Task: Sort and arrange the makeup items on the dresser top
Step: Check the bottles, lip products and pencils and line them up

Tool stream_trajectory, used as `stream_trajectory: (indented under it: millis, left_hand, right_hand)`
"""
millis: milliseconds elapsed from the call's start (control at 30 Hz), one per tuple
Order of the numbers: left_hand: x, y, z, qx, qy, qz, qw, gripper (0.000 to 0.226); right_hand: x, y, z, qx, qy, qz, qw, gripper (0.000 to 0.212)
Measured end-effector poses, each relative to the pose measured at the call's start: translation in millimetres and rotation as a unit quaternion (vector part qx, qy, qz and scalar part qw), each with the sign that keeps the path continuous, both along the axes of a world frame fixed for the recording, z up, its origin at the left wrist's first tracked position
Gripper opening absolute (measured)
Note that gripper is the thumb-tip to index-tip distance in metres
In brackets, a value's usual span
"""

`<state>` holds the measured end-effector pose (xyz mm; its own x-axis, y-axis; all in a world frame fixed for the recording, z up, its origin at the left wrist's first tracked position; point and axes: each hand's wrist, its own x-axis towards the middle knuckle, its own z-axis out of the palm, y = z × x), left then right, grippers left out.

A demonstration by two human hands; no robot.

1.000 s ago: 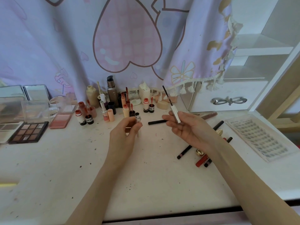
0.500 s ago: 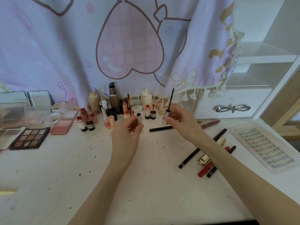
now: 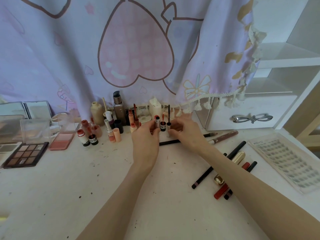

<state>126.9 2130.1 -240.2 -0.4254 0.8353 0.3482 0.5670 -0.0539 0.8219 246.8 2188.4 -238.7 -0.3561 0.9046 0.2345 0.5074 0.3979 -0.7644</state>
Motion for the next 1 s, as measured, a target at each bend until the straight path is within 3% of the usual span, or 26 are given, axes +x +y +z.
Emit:
stream_trajectory:
  millis: [800, 1000]
  left_hand:
    - [0.6, 10.0, -8.4, 0.010, -0.017, 0.006, 1.000, 0.029]
    - [0.0, 8.5, -8.7, 0.003, -0.018, 0.006, 1.000, 0.033]
  right_hand:
    - [-7.1, 6.2, -7.8, 0.007, -0.038, -0.002, 0.999, 0.013]
    - [-4.8, 4.7, -7.5, 0.007, -0.031, -0.007, 0.999, 0.024]
